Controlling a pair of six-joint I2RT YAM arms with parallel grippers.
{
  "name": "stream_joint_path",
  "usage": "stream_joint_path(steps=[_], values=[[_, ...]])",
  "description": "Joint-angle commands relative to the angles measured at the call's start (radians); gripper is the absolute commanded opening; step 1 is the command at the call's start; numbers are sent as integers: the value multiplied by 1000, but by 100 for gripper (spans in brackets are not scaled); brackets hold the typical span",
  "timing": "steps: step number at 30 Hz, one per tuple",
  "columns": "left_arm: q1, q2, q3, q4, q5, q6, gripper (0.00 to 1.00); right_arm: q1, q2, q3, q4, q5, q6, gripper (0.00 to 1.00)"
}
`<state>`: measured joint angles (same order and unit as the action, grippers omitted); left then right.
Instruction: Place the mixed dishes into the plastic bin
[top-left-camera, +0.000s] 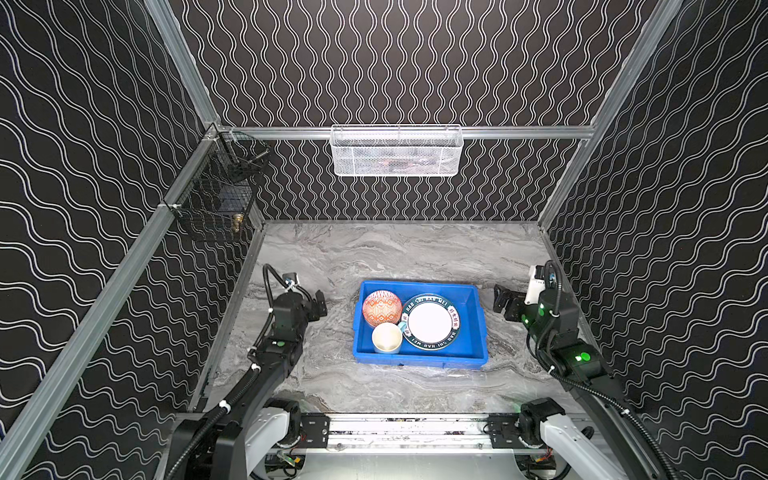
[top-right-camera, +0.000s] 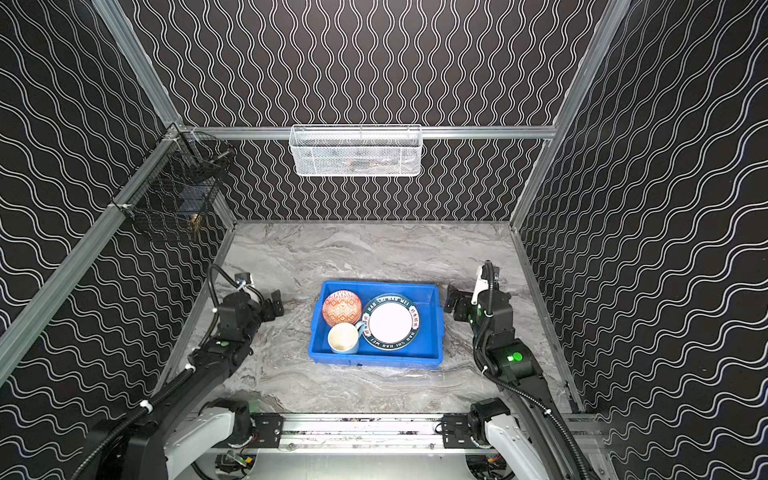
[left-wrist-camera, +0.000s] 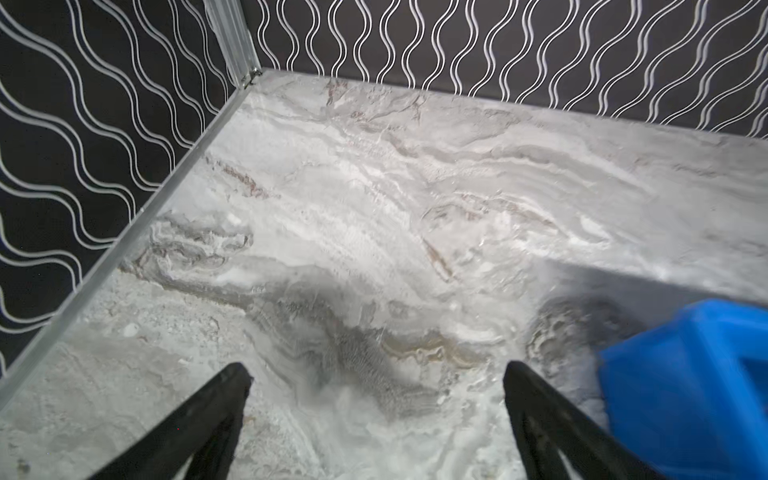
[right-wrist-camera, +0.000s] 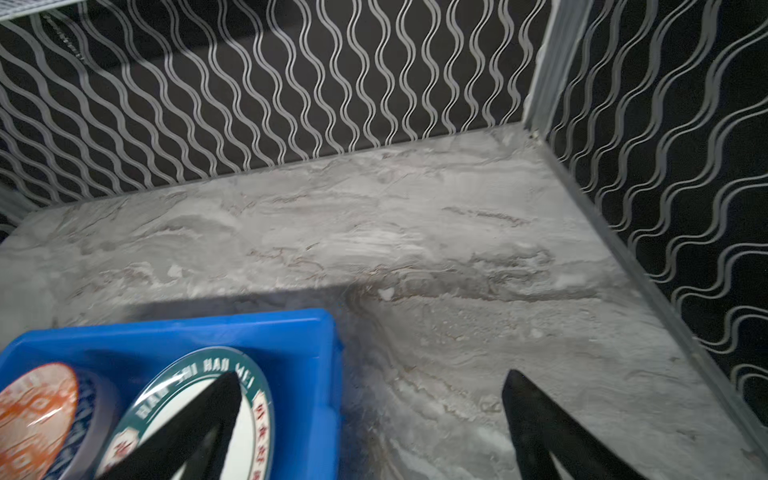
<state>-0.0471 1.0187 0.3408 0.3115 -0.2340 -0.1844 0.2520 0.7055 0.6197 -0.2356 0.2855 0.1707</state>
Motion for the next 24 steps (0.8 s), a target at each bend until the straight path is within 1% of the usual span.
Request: stream_joint_path(steps=[1,6,11,15,18,20,22,24], values=[[1,61,-9,287,-59,34,99,-12,21,-43,151,133,-12,99],[4,248,7,388,-49,61,99,-69,106,-155,424,118,-26,99],[4,338,-43,542,-45,49,99,-133,254,-274,706,97,-36,99],[4,398,-50,642,-41,65,99,-153,351,-369,928,122,-73,99],[4,453,-54,708,-53,75,99,-170,407,-397,1059,132,-111,99],[4,486,-66,768,-71,78,99,-185,460,-394,1115,124,-124,99],[7,523,-58,799,-68,82,99,-214,521,-386,1161,77,-112,99],[6,536,-37,769,-27,97,99,-239,594,-373,1201,17,-95,99]])
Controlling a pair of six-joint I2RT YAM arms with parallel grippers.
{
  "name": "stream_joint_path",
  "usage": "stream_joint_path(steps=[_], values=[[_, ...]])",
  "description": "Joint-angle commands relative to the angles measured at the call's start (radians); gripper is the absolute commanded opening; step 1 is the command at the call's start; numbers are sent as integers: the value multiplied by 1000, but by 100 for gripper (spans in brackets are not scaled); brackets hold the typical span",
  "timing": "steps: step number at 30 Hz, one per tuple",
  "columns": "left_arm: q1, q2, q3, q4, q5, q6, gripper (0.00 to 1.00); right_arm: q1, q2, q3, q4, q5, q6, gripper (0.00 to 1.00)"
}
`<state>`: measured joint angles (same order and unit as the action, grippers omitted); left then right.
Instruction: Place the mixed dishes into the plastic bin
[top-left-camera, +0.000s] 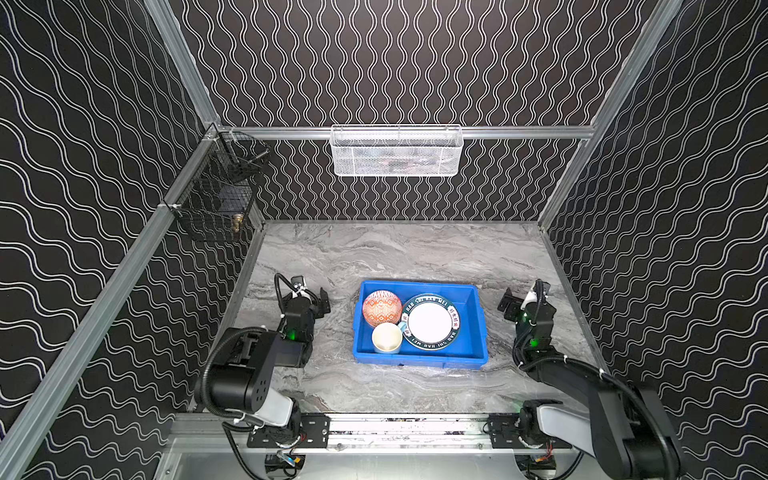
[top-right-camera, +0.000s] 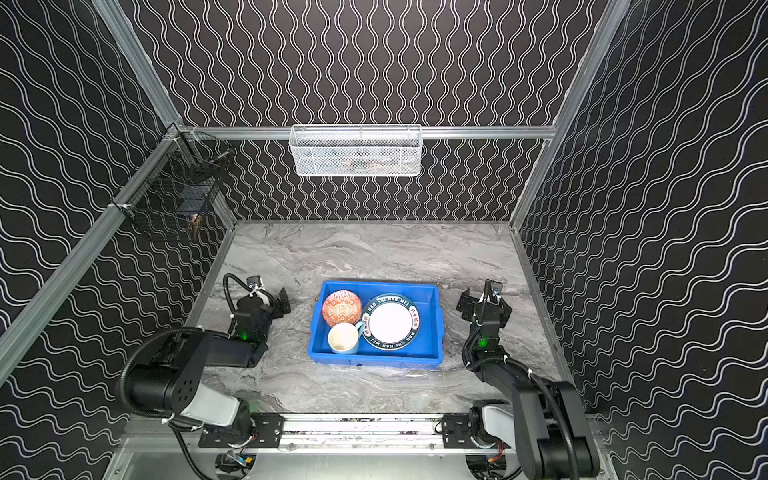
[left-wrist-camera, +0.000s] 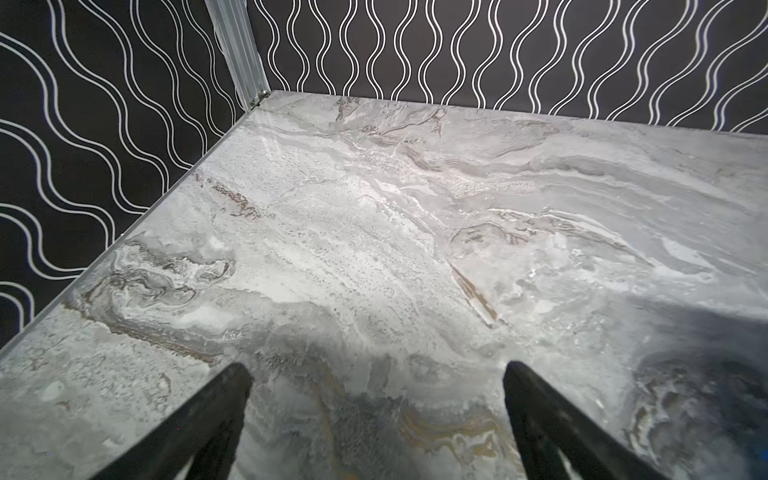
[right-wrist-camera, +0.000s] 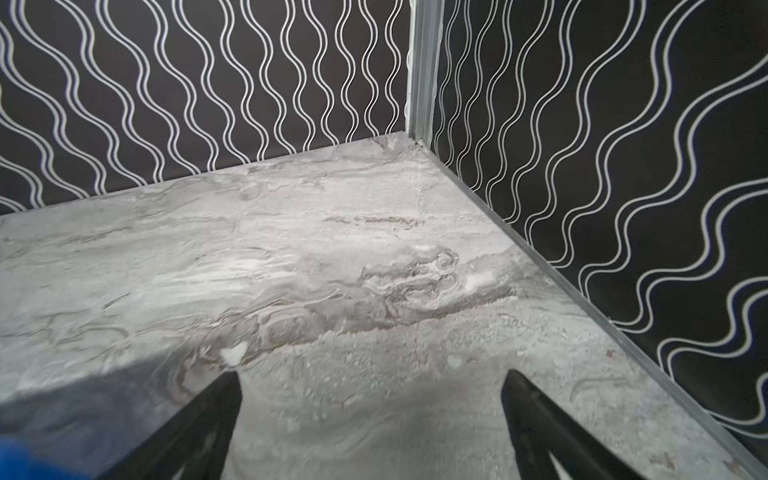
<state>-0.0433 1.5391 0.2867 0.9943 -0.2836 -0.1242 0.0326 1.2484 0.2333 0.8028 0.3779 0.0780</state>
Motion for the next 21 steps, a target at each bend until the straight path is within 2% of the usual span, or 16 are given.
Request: stream_joint_path(steps=[1,3,5,9,21], values=[[2,23,17,98,44,48,99,-20,78,14,184,-87,-12,99],[1,53,7,135,99,69,99,-29,130,15,246,-100,-35,99],[0,94,-29,256,99,71,99,-47,170,9,285,-124,-21,99],[0,106,-47,301,120,75,99,-56,285,21,382,-159,-34,99],[2,118,-20,258,132,81,99,-65,270,41,307,-177,-21,99]])
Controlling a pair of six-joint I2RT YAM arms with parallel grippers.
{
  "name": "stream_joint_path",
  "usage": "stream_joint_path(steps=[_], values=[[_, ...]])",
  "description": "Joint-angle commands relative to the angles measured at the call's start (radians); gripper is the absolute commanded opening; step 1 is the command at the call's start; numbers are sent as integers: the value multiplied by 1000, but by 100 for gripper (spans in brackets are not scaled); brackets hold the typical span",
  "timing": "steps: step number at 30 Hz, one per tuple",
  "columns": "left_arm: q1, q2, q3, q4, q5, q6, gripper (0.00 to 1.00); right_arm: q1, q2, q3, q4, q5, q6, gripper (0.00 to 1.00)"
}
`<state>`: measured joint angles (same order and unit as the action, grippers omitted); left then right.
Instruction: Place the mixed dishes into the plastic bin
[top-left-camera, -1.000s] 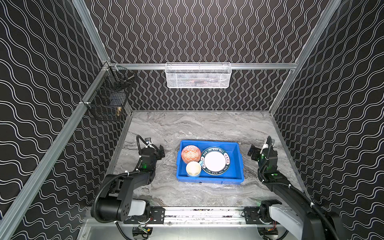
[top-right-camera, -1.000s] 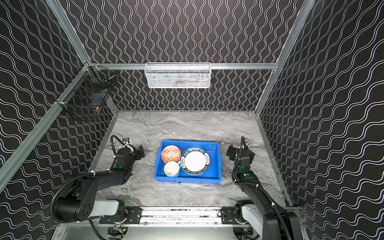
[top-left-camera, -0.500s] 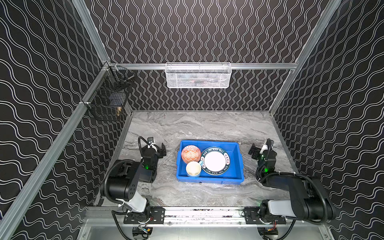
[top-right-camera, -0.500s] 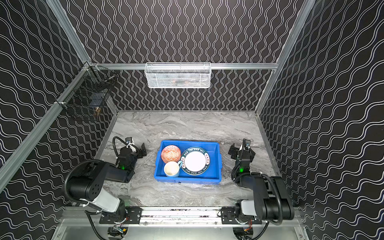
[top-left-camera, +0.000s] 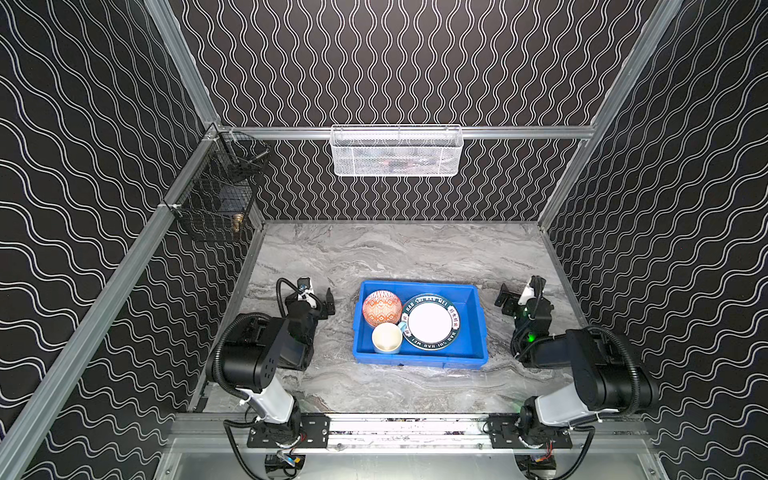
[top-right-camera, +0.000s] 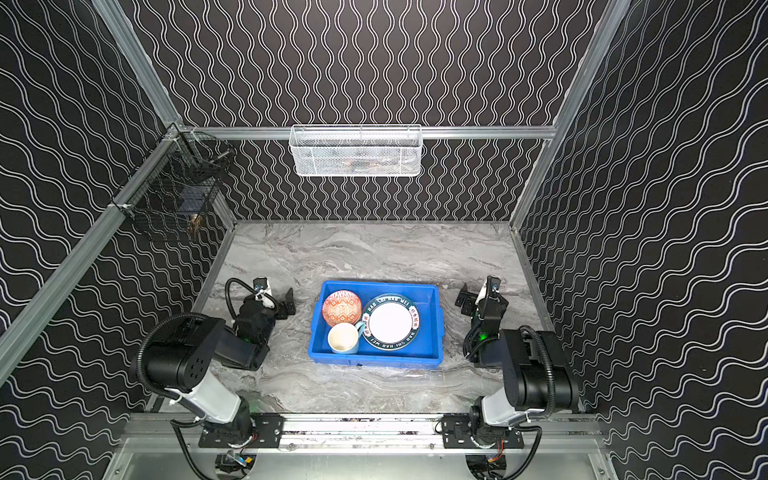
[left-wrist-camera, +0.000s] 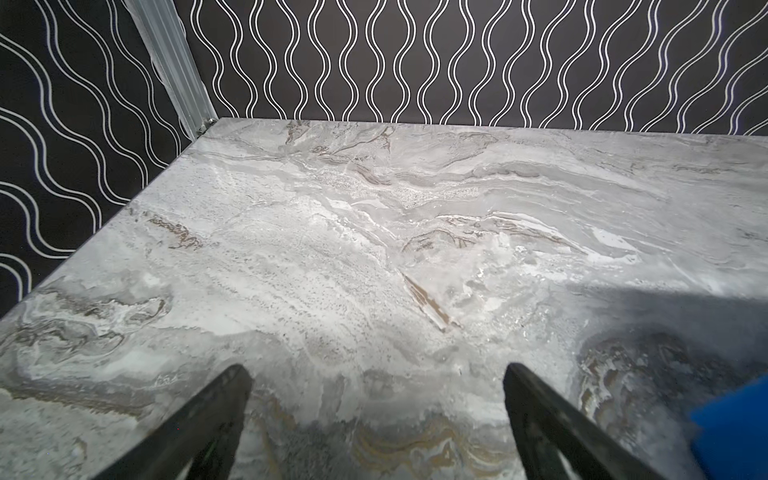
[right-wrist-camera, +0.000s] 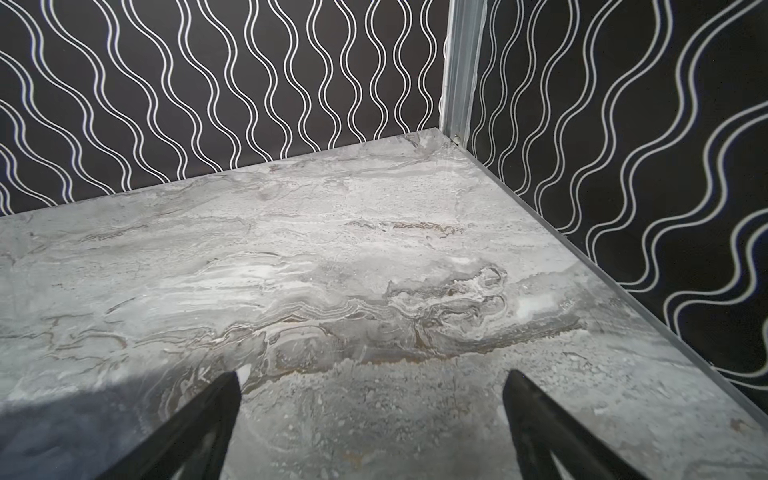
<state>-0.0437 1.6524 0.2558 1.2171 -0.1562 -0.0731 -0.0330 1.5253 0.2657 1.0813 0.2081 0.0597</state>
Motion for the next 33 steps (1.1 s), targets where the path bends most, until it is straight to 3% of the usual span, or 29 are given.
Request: stream_joint_path(steps=[1,11,33], values=[[2,4,11,30,2,30,98,1,-8,9,27,-6,-3,99],[-27,-4,4,39,-61,44,99,10,-15,6,27,14,-8,99],[-45,-3,5,40,-82,57,99,11,15,-13,121,22,-26,99]])
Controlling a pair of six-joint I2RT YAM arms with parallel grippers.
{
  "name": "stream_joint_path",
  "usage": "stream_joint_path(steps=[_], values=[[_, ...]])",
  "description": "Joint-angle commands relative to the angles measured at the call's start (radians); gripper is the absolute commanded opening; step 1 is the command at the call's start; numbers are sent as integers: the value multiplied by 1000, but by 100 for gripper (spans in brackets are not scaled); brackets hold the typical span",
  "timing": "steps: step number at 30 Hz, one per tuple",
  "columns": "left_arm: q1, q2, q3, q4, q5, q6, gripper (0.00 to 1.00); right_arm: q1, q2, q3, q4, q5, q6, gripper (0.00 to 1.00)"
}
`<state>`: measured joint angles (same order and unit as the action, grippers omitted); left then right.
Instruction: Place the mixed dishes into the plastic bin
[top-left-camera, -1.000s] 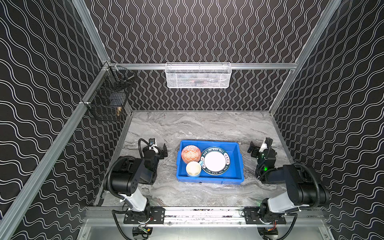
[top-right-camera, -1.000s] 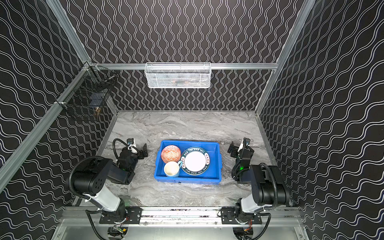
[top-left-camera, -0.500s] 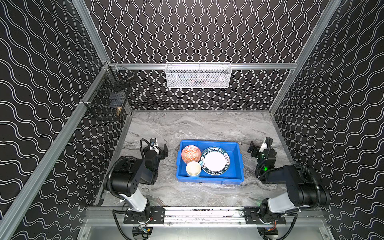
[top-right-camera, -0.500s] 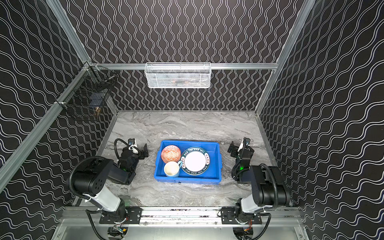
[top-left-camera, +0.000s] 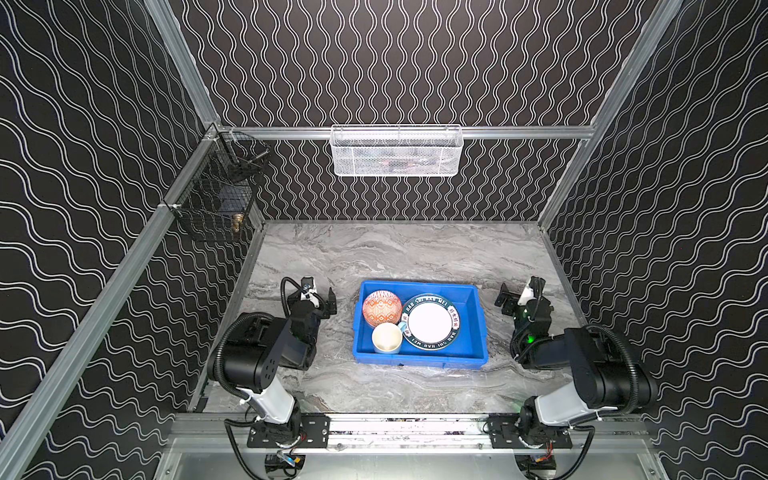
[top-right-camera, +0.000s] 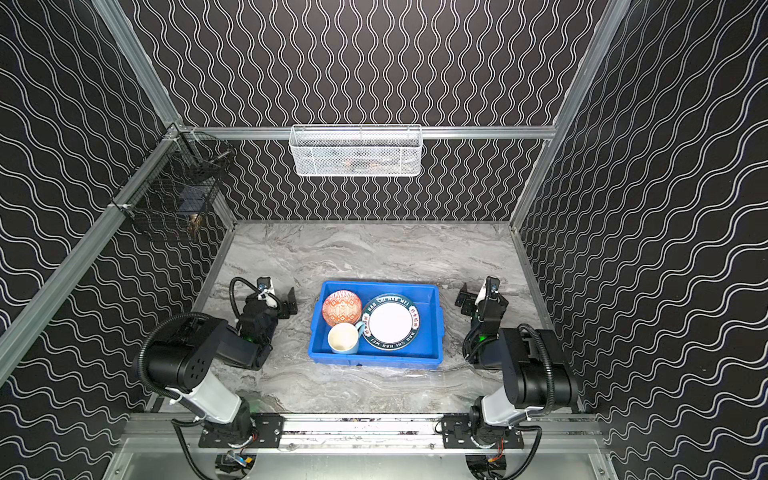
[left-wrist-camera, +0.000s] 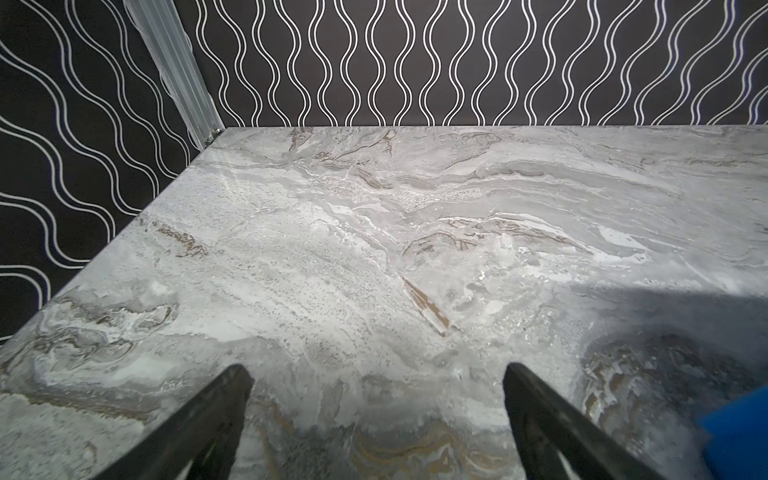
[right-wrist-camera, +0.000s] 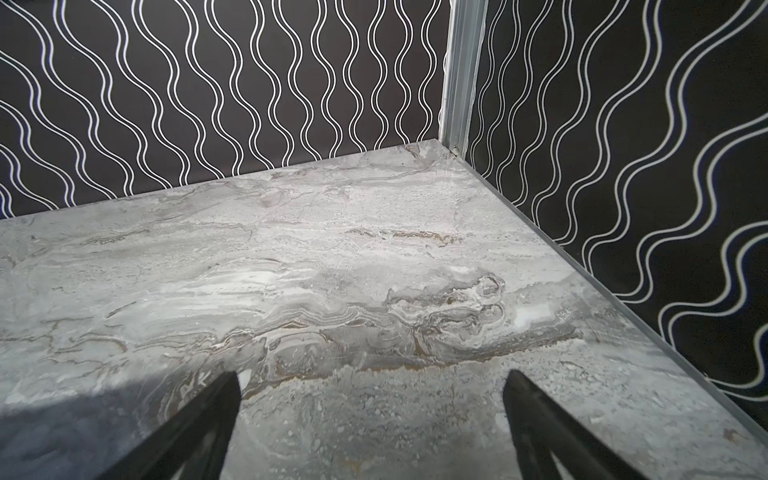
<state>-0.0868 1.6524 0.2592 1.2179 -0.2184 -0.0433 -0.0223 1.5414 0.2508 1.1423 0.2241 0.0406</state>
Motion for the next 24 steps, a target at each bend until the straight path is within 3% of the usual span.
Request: stream_joint_path(steps=[1,24], values=[[-3,-3,1,40,-20,27,99,0,0,1,60,6,-8,99],[-4,-2,3,40,-21,28,99,-1,2,-1,70,6,-8,99]])
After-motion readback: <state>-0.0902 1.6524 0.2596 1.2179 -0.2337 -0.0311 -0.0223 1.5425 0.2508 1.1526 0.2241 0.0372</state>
